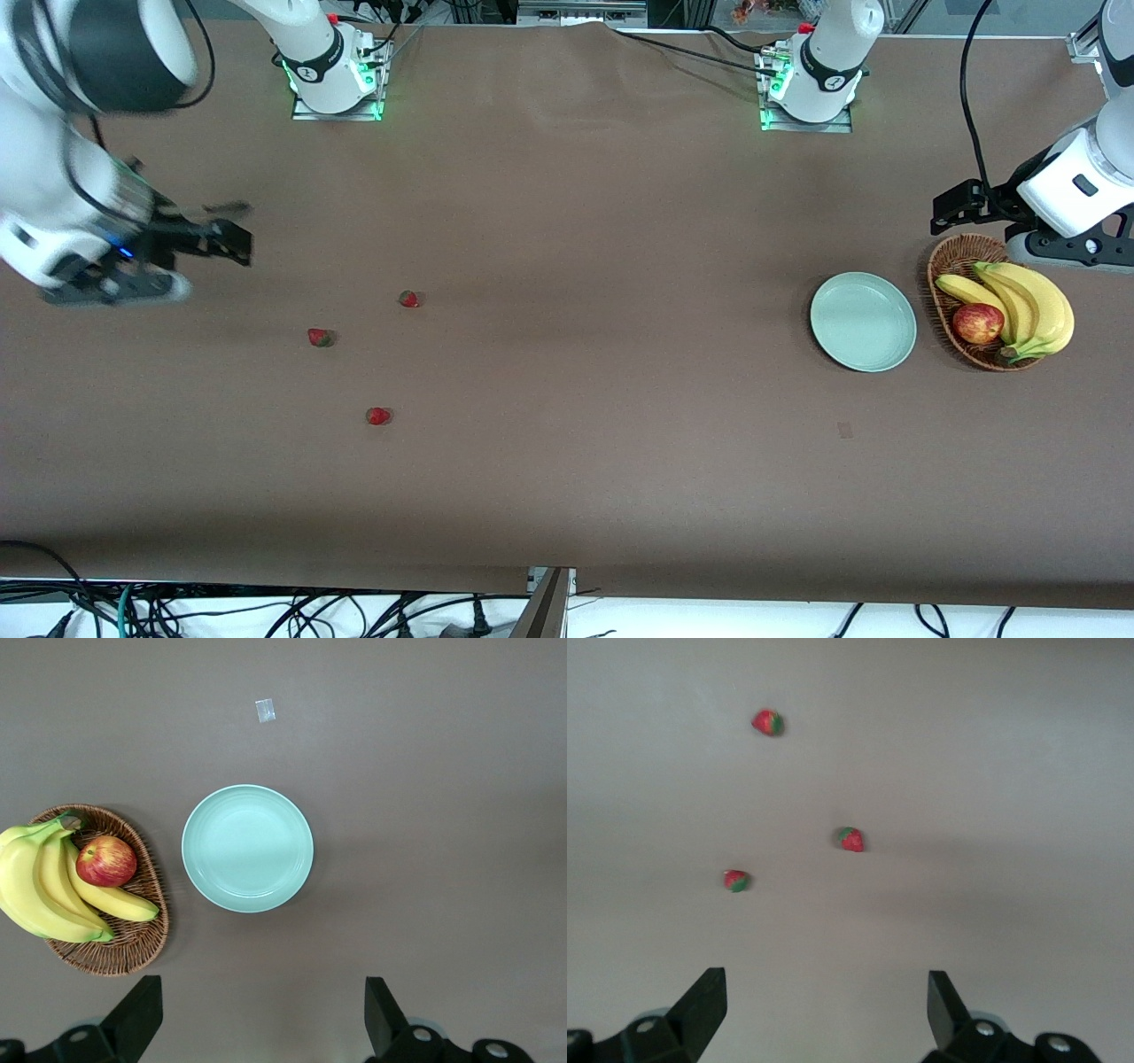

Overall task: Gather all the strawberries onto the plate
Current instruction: 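Reach the right gripper to the first strawberry and grasp it, then carry the strawberry to mid-table and open the right gripper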

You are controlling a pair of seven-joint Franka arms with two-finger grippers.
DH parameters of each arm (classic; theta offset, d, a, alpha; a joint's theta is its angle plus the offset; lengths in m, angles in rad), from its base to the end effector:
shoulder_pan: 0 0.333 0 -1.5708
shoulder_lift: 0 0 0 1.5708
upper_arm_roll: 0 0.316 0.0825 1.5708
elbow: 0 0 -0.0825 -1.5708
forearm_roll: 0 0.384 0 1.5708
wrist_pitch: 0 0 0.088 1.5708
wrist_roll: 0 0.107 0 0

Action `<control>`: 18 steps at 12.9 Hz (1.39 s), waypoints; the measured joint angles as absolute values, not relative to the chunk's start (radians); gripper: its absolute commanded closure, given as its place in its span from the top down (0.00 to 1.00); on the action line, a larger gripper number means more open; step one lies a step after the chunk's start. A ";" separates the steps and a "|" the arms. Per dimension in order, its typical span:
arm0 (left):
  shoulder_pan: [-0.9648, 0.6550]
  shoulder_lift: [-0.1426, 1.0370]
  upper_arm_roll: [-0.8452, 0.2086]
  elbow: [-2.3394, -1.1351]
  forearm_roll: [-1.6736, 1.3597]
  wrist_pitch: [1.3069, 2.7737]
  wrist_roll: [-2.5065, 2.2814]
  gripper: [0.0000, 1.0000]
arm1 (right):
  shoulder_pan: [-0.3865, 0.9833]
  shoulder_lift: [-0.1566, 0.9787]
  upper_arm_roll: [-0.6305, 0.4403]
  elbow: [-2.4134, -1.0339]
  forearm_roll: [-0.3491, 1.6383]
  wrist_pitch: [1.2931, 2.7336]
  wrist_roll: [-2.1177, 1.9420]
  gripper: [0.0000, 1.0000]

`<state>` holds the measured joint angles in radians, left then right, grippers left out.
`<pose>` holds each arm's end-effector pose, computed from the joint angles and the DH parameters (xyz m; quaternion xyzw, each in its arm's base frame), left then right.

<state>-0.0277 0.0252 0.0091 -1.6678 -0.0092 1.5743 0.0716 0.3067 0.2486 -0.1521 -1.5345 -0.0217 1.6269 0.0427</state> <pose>0.5562 -0.0114 0.5652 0.9972 -0.0447 -0.0592 0.0060 0.6118 0.1023 0.5010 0.9949 0.0580 -0.0733 0.0369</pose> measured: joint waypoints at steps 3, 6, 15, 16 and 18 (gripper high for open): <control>-0.028 0.029 0.009 -1.668 -0.009 1.573 0.072 1.00 | 0.343 0.420 -0.148 -1.532 -0.021 1.674 0.043 1.00; -0.028 0.031 0.009 -1.667 -0.009 1.573 0.072 1.00 | 0.340 0.553 -0.150 -1.537 -0.015 1.806 0.022 1.00; -0.029 0.034 0.008 -1.666 -0.025 1.573 0.068 1.00 | 0.210 0.614 -0.164 -1.796 0.117 2.137 -0.245 0.81; -0.029 0.034 0.009 -1.666 -0.034 1.573 0.066 1.00 | 0.211 0.617 -0.159 -1.801 0.121 2.151 -0.245 0.77; -0.029 0.034 0.009 -1.666 -0.041 1.573 0.064 1.00 | 0.214 0.627 -0.151 -1.803 0.132 2.164 -0.245 0.70</control>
<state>-0.0290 0.0343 0.0087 -1.6662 -0.0410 1.5728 0.0641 0.2138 0.6275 -0.1514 -1.8035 0.1319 2.1635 -0.2447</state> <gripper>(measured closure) 0.000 0.229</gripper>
